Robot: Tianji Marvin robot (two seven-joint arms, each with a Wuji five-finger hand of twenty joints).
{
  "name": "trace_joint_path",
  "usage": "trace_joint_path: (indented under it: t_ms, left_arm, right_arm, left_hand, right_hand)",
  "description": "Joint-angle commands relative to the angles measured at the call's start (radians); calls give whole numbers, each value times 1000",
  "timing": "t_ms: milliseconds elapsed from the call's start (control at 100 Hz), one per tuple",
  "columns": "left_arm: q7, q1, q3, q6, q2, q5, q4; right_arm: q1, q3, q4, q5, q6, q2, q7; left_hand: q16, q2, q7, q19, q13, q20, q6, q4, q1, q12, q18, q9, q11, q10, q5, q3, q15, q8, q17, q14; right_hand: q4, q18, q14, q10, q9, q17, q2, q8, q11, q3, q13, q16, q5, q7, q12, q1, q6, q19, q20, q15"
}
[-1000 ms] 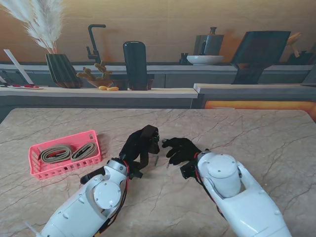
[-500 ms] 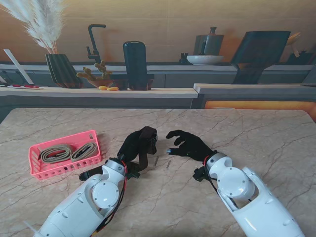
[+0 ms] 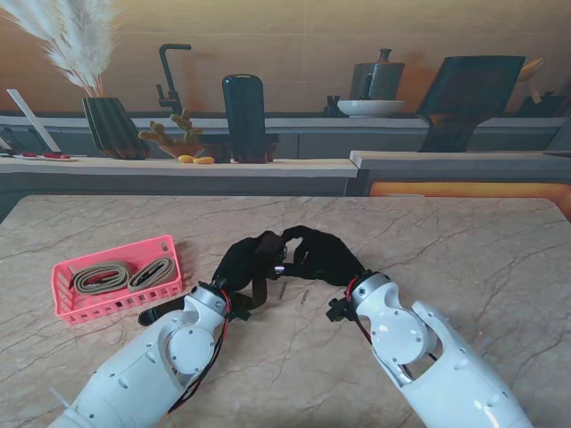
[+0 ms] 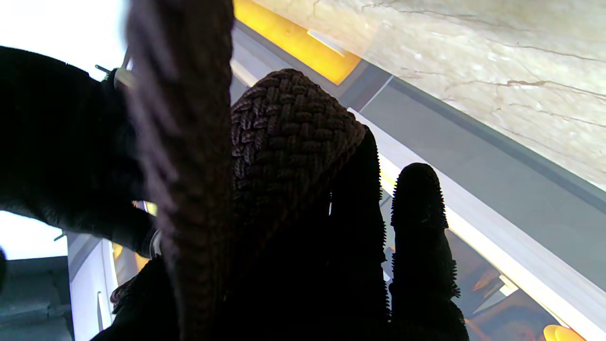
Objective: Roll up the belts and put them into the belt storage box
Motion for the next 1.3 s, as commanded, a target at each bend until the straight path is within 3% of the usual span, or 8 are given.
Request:
trace_joint_path:
  t_ms: [0, 370, 660, 780, 1010, 1050, 1120, 1290]
  left_arm:
    - [4, -3, 3, -3, -1, 7, 2]
    - [12, -8, 8, 1, 1, 20, 8]
    - [18, -12, 11, 4, 3, 34, 11]
    - [16, -10, 9, 4, 2, 30, 9]
    - [8, 1, 1, -5, 2, 17, -5]
    - [4, 6, -2, -7, 1, 10, -11]
    - [0, 12, -6, -11, 1, 2, -20]
    - [-1, 21, -11, -20, 1, -1, -30]
  right_arm:
    - [14, -20, 3, -19, -2, -23, -35]
    - [72, -112, 66, -77, 68, -56, -149]
    - [106, -164, 99, -33, 120, -79, -172]
    - [117, -175, 111, -16, 118, -80, -159]
    - [139, -197, 141, -21, 113, -79, -145]
    - [143, -201, 146, -23, 112, -80, -143]
    - [146, -206, 153, -21, 113, -83, -148]
    - [146, -211, 154, 12, 118, -90, -152]
  left_hand:
    - [-2, 255, 90, 36, -19, 22, 44, 29, -10, -6, 5, -14, 35, -14, 25, 36, 24, 24, -16, 2]
    - [-6, 255, 90, 39, -22, 29, 47, 30, -7, -17, 10, -19, 40, -9, 25, 35, 28, 19, -19, 9]
    - [-8, 255, 91, 41, -22, 33, 50, 31, -5, -22, 15, -18, 43, -4, 27, 36, 32, 15, -21, 12]
    - [-9, 255, 92, 41, -22, 34, 49, 31, -6, -23, 16, -17, 44, -7, 27, 36, 31, 15, -22, 10]
    - [-11, 255, 92, 40, -21, 34, 47, 32, -7, -26, 12, -17, 42, -8, 27, 35, 30, 14, -21, 7]
    - [-12, 255, 92, 41, -21, 34, 47, 31, -7, -27, 10, -18, 41, -7, 26, 35, 29, 14, -19, 8]
    - [-12, 255, 91, 39, -22, 34, 47, 31, -7, -28, 8, -20, 41, -7, 26, 34, 28, 14, -21, 8]
    - [-12, 254, 91, 38, -22, 33, 44, 31, -9, -30, 7, -21, 40, -10, 24, 32, 26, 15, -18, 6]
  right_hand:
    - [-19, -20, -17, -22, 44, 28, -20, -4, 31, -24, 52, 11, 45, 20, -5, -45, -35, 54, 24, 32]
    - [1, 39, 16, -14, 176, 111, 6, 44, 59, 29, 177, -34, 150, 123, -63, -100, -11, 171, -35, 68]
    - [-6, 61, 25, -12, 254, 165, 32, 37, 76, 129, 250, -60, 169, 139, -89, -78, 4, 221, -64, 85]
    - [-24, 58, 24, -8, 238, 150, 3, 20, 70, 244, 233, -67, 168, 131, -97, -40, -40, 215, -82, 77]
    - [-32, 56, 21, 5, 203, 133, -61, 28, 47, 278, 201, -68, 247, 157, -92, 27, -101, 196, -87, 56]
    - [-68, 49, 16, 2, 202, 137, -77, 12, 36, 299, 203, -68, 258, 160, -83, 49, -106, 188, -91, 46]
    - [-146, 40, 5, -22, 230, 155, -86, -116, 6, 335, 221, -73, 251, 292, -76, 98, -138, 182, -99, 27]
    - [-158, 20, -6, -65, 306, 186, -47, -220, -68, 368, 257, -96, 309, 437, -115, 263, -223, 165, -109, -35]
